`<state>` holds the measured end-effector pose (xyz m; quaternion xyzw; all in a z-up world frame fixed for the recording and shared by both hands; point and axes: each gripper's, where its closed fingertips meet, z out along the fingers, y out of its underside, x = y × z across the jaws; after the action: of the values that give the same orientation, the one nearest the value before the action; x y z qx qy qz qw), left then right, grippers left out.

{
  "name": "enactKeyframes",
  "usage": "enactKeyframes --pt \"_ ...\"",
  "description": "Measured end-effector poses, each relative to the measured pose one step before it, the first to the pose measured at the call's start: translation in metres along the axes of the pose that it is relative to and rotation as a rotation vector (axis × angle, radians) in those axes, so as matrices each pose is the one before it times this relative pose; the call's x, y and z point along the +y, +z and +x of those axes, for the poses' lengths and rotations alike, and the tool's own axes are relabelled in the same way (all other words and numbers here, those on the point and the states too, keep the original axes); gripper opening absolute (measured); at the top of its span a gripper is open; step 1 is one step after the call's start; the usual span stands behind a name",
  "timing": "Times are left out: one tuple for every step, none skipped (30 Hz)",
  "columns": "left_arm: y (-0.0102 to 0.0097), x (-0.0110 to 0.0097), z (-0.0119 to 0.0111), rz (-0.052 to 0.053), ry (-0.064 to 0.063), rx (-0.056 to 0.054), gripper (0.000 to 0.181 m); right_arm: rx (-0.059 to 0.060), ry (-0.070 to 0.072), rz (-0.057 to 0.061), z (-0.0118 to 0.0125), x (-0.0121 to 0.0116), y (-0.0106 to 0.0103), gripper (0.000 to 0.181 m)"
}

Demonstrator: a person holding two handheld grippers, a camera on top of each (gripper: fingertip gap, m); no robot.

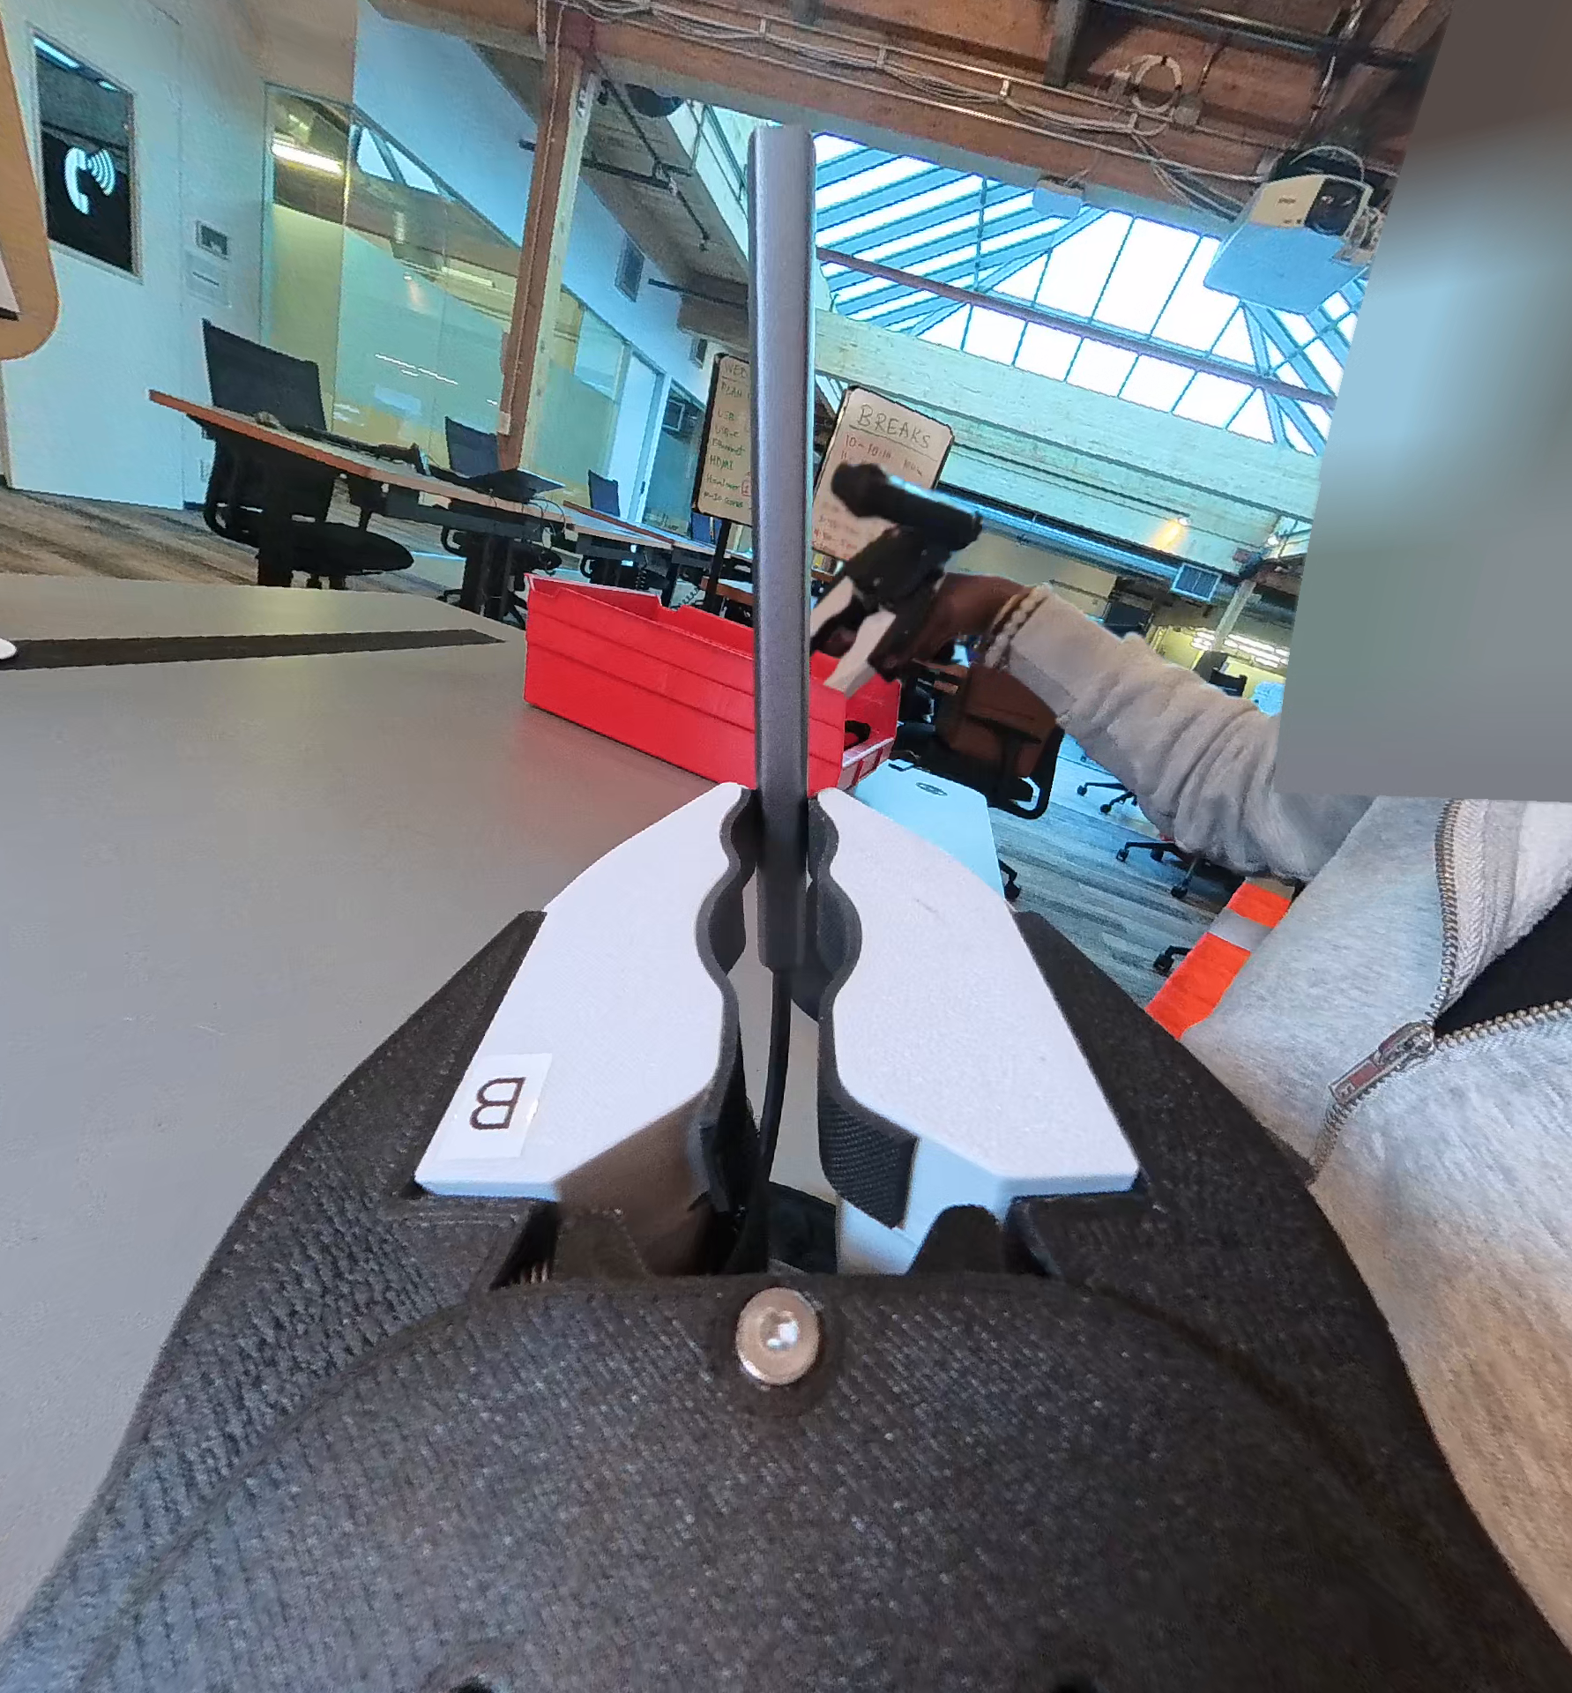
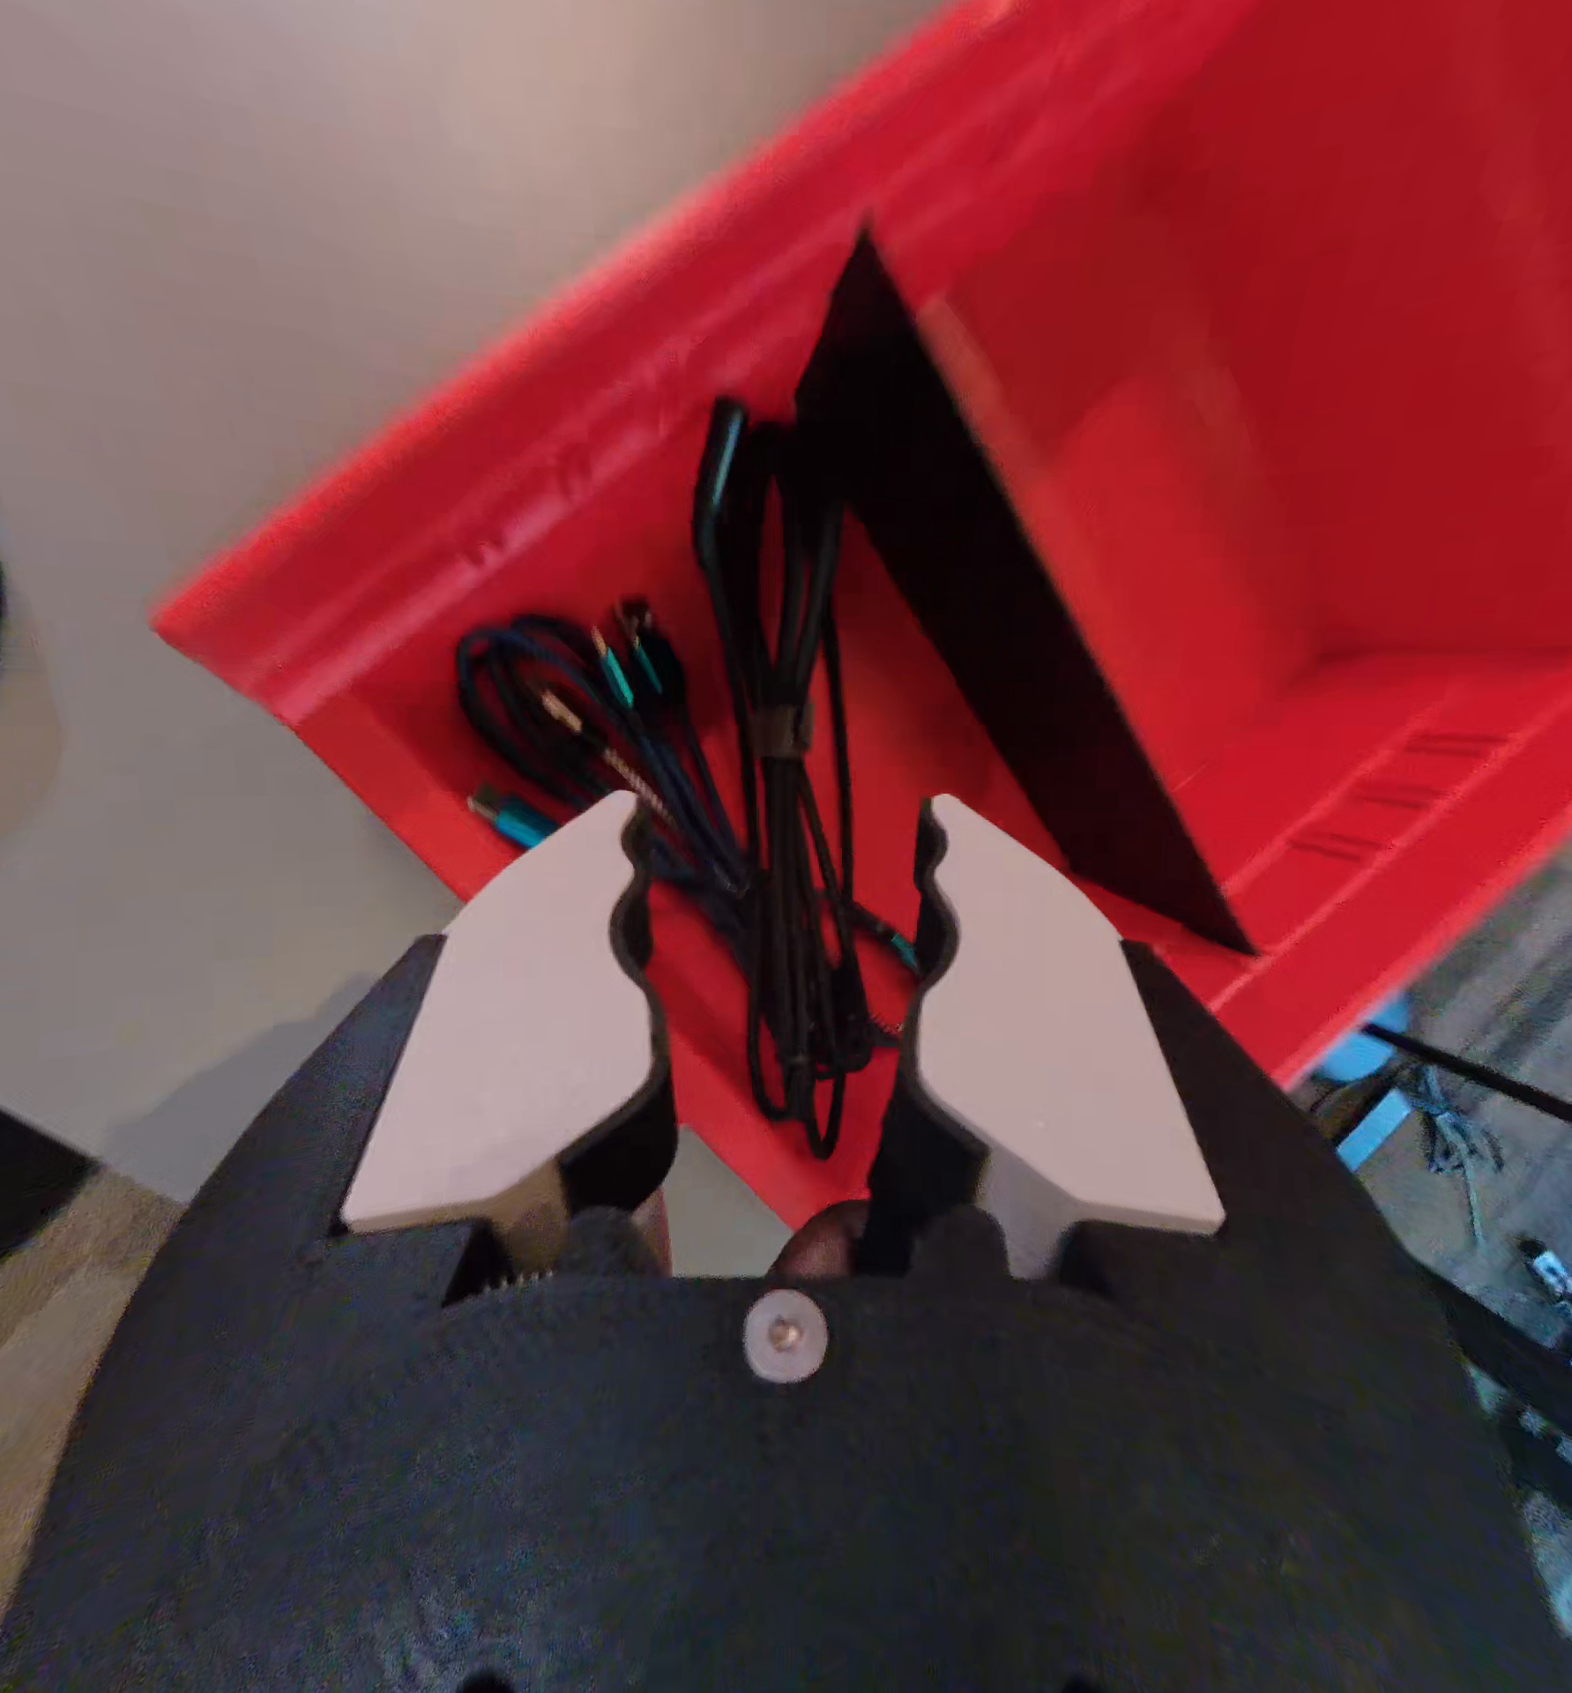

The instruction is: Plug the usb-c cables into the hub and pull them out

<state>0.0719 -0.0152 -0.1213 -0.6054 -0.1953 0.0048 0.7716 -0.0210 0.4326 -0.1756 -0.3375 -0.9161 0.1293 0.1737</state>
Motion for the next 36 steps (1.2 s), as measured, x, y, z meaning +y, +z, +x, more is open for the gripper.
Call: enactKeyframes --pt "-0.00002 0.00001 -0.00003 0.0001 0.0004 -0.0008 0.01 0.0395 0.0117 0.0593 0.00104 -0.01296 -0.00906 0.049" --pt "0.00005 -0.00016 -0.00008 0.0005 0.0 -0.0008 0.01 0.0269 0.0257 0.0838 -0.0029 -0.01824 -0.00988 0.043" --pt "-0.00003 -0.0001 -0.00016 0.0004 -0.001 -0.0009 0.01 -0.0031 0.0361 0.1169 -0.01027 -0.02505 -0.01043 0.039" --pt "0.00005 0.00007 -0.00029 -0.0004 -0.0018 -0.0008 0.01 -0.0308 0.0382 0.1513 -0.01779 -0.03116 -0.00943 0.038" --pt "0.00012 0.00008 -0.00021 -0.001 -0.0015 -0.0005 0.01 -0.0598 0.032 0.17 -0.02554 -0.03379 -0.00587 0.038" --pt "0.00004 0.00007 0.00007 -0.0011 0.0 0.0001 0.01 -0.0893 0.0247 0.163 -0.03195 -0.03109 0.00021 0.039" --pt "0.00006 0.00013 0.00029 -0.0008 0.0021 0.0007 0.01 -0.0992 0.0212 0.1321 -0.03358 -0.02364 0.00742 0.041" --pt "0.00008 0.00003 0.00027 -0.0007 0.0027 0.0006 0.01 -0.0936 0.0181 0.0928 -0.03136 -0.01454 0.01393 0.043" --pt "0.00003 0.00012 0.00041 -0.0004 0.0028 0.0005 0.01 -0.0862 0.0197 0.069 -0.02807 -0.00676 0.01878 0.043" --pt "-0.00004 -0.00008 0.00064 0.0006 0.0041 0.0016 0.01 -0.0874 0.0288 0.0537 -0.02548 0.00014 0.02264 0.042" --pt "-0.00009 -0.00005 0.00083 0.0007 0.0055 0.0023 0.01 -0.0962 0.0391 0.0322 -0.02343 0.00724 0.0249 0.043" --pt "-0.00003 -0.00003 0.00093 0.0 0.0059 0.003 0.01 -0.094 0.0422 0.0166 -0.0188 0.0117 0.02546 0.046" --pt "0.00001 0.00024 0.00113 -0.0016 0.0063 0.0036 0.01 -0.0638 0.0421 0.0246 -0.01034 0.01187 0.02554 0.049" --pt "0.00028 0.00061 0.00125 -0.004 0.0065 0.0053 0.01 -0.0378 0.0385 0.0327 -0.00363 0.01147 0.02451 0.049" --pt "0.00037 0.00096 0.00187 -0.0069 0.007 0.0097 0.01 -0.0357 0.036 0.0242 -0.00215 0.01119 0.02198 0.05" --pt "0.00073 0.00136 0.00259 -0.0094 0.0095 0.0139 0.01 -0.0357 0.0424 0.0179 -0.00173 0.00959 0.01846 0.049" --pt "0.00079 0.00154 0.00306 -0.011 0.0134 0.0147 0.01 -0.0437 0.0433 0.0019 -0.00412 0.00819 0.01403 0.044" --pt "0.00097 0.00164 0.00308 -0.0119 0.0156 0.0126 0.01 -0.0608 0.0158 -0.0175 -0.00885 0.00635 0.00945 0.04" --pt "0.00117 0.00183 0.00286 -0.0132 0.0169 0.0107 0.01 -0.0322 -0.0171 -0.0279 -0.0065 0.00454 0.00603 0.038" --pt "0.00132 0.00198 0.00407 -0.015 0.0217 0.0167 0.01 0.0217 -0.046 -0.0269 0.00075 0.00329 0.00306 0.026" --pt "0.00151 0.00216 0.004 -0.0166 0.0236 0.0157 0.01 0.0481 -0.0672 -0.0187 0.00408 0.0023 0.00038 0.01" --pt "0.00135 0.00131 0.00049 -0.0131 0.0143 -0.0071 0.011 0.0417 -0.0641 -0.0057 0.00244 0.00033 -0.00116 0.009" --pt "0.00021 -0.00103 -0.00015 0.0006 0.0115 -0.0101 0.012 0.0254 -0.049 0.0016 0.0003 -0.00171 -0.00196 0.009" --pt "-0.00195 -0.00517 0.0027 0.0291 0.0306 0.003 0.019 0.0291 -0.0368 0.014 0.00136 -0.00452 -0.00354 0.009" --pt "-0.00412 -0.01182 -0.00008 0.0726 0.0517 -0.029 0.029 0.0339 -0.0287 0.0232 0.00313 -0.00747 -0.0054 0.009" --pt "-0.00614 -0.01807 -0.00396 0.1107 0.0662 -0.0626 0.033 0.0328 -0.0176 0.0291 0.00446 -0.01043 -0.00738 0.01" --pt "-0.00716 -0.02075 -0.00437 0.124 0.0679 -0.0638 0.035 0.0328 -0.0126 0.04 0.00535 -0.01417 -0.00886 0.01" --pt "-0.00657 -0.02022 -0.00469 0.117 0.0618 -0.0581 0.036 0.03 -0.0135 0.0471 0.00581 -0.01755 -0.00969 0.009" --pt "-0.0051 -0.01658 -0.00395 0.0934 0.056 -0.0445 0.036 0.0278 -0.0194 0.0448 0.00611 -0.01951 -0.0095 0.01" --pt "-0.00319 -0.01112 -0.00339 0.0601 0.0377 -0.0329 0.036 0.0307 -0.0289 0.0389 0.00686 -0.0204 -0.00889 0.01" --pt "-0.0016 -0.0038 -0.00259 0.0172 0.0152 -0.0185 0.036 0.035 -0.0403 0.0339 0.00785 -0.02087 -0.00814 0.01" --pt "-0.00065 0.00278 -0.00156 -0.0153 -0.0009 -0.0071 0.036 0.0339 -0.0483 0.0292 0.0083 -0.02086 -0.00703 0.01" --pt "-0.00032 0.00684 -0.0018 -0.0288 -0.0059 -0.0075 0.036 0.0319 -0.0511 0.0213 0.00912 -0.02001 -0.00577 0.01" --pt "0.00005 0.0082 -0.00322 -0.0287 -0.0055 -0.0186 0.036 0.0407 -0.0516 0.0105 0.01151 -0.01823 -0.00474 0.01" --pt "0.00096 0.00674 -0.00292 -0.026 0.0007 -0.0197 0.036 0.0498 -0.0537 0.0021 0.0142 -0.01628 -0.00402 0.01" --pt "0.00132 0.00529 -0.00115 -0.0323 0.0103 -0.0103 0.035 0.0435 -0.0578 -0.0022 0.01472 -0.01422 -0.00357 0.01"
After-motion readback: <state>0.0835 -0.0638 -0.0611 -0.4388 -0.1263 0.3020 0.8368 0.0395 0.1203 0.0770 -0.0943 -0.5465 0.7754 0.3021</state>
